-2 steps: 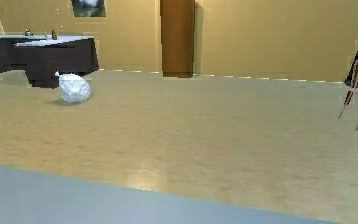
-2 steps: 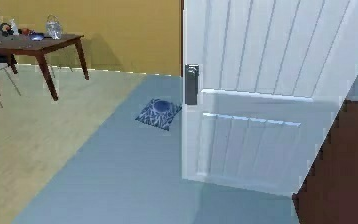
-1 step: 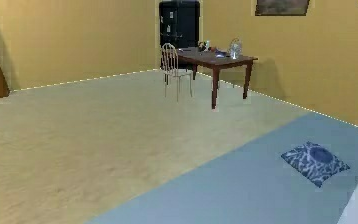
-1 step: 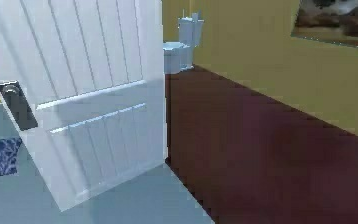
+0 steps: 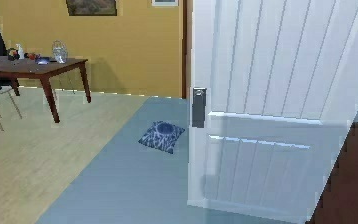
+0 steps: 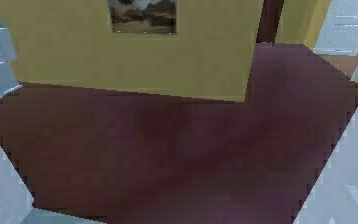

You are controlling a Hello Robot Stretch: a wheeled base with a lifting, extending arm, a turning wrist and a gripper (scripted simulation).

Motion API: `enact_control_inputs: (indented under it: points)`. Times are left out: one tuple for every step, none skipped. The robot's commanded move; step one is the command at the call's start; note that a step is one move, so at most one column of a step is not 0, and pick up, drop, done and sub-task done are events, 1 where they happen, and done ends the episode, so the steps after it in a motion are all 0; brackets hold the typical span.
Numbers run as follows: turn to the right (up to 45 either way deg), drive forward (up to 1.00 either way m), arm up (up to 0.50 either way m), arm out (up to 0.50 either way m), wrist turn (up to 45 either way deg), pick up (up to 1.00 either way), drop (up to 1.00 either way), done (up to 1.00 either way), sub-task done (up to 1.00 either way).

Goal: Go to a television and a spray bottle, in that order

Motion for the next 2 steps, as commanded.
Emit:
enact_control_inputs:
  points:
    - [9.0,0.00,0.00,0.00,0.0,0.00,0.00,0.00,0.00]
    - [3.0,0.00,0.00,0.00,0.0,0.00,0.00,0.00,0.00]
